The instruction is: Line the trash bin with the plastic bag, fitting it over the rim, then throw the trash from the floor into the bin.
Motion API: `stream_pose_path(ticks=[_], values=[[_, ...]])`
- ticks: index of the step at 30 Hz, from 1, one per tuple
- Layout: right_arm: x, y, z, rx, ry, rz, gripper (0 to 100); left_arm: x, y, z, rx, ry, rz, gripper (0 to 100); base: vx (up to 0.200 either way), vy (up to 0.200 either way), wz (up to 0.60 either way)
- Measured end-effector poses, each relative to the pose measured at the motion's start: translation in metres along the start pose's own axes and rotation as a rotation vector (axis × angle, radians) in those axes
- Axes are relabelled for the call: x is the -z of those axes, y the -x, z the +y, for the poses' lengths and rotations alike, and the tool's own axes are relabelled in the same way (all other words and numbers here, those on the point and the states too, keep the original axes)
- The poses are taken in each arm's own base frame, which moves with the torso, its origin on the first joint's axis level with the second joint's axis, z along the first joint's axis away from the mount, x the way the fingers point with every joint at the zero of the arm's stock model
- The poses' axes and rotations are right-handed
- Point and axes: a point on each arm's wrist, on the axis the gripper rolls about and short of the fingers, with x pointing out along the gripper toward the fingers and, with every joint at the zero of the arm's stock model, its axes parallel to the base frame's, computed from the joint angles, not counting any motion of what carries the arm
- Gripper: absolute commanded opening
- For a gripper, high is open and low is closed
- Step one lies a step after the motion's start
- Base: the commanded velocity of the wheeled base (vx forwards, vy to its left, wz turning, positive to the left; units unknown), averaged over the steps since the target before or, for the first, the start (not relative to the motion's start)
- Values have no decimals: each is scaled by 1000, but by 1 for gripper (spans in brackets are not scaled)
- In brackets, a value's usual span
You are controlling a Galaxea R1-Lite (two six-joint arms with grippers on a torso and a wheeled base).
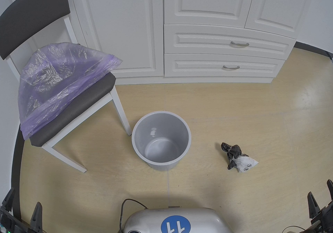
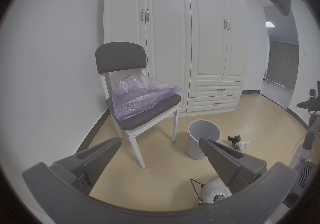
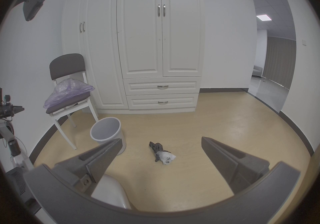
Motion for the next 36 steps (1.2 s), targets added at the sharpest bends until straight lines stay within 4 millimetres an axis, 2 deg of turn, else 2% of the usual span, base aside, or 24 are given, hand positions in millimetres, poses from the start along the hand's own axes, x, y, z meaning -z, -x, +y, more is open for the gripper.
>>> stream_pose_path(ticks=[24,29,33,36], values=[[0,0,0,-9,39,0,100,0,0,0,3,-12,-2,100,0,0,0],[0,0,0,-7,-2,-2,100,-1,0,0,-19,41,-6,100,0,0,0],[0,0,0,-7,-16,-2,100,-8,1,1,-27,88,-68,100,0,0,0],[0,0,0,-10,-5,-3,100,-27,6,1,6,104,-161,100,0,0,0]])
